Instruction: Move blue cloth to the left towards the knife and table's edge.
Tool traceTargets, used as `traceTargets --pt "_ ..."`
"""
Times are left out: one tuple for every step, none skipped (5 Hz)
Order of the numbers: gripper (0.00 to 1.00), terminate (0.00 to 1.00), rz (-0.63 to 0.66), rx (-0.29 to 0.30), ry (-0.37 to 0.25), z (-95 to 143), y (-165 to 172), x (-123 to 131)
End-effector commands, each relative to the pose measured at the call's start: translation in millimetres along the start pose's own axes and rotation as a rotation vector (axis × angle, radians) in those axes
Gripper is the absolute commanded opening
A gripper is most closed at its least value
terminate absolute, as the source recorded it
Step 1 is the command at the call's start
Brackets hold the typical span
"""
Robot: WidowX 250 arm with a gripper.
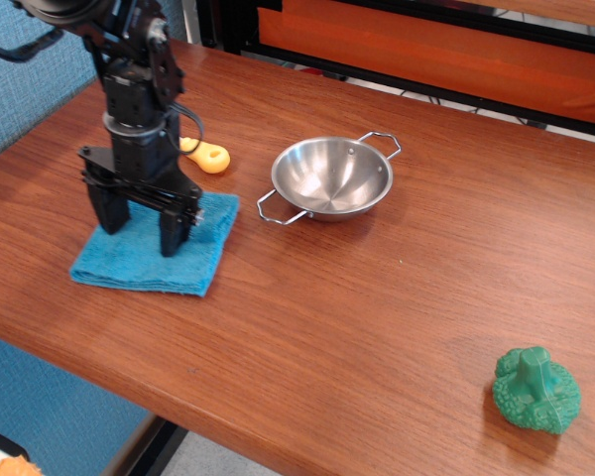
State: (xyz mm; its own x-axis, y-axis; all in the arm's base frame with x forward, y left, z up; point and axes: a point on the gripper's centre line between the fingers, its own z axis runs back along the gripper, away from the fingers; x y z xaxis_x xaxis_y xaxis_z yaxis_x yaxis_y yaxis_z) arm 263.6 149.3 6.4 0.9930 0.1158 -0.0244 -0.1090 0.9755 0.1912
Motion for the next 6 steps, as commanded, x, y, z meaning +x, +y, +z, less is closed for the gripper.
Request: traceTargets --pt "1.0 0.0 0.03 -0.024 0.083 -18.5 28.8 -22.0" --pt "1.0 0.0 0.028 -0.011 0.054 -6.8 30.4 -15.6" --pt "1.0 0.0 0.031 -0.008 0.0 11.8 32.1 -4.1" --pt "1.0 0.0 0.039 0.001 -0.026 29.8 35.5 2.9" --pt "1.0 0.0 0.049 0.018 -0.028 45.3 34.2 12.9" --pt "1.0 0.0 0.055 0.021 -0.037 58.9 31.1 21.0"
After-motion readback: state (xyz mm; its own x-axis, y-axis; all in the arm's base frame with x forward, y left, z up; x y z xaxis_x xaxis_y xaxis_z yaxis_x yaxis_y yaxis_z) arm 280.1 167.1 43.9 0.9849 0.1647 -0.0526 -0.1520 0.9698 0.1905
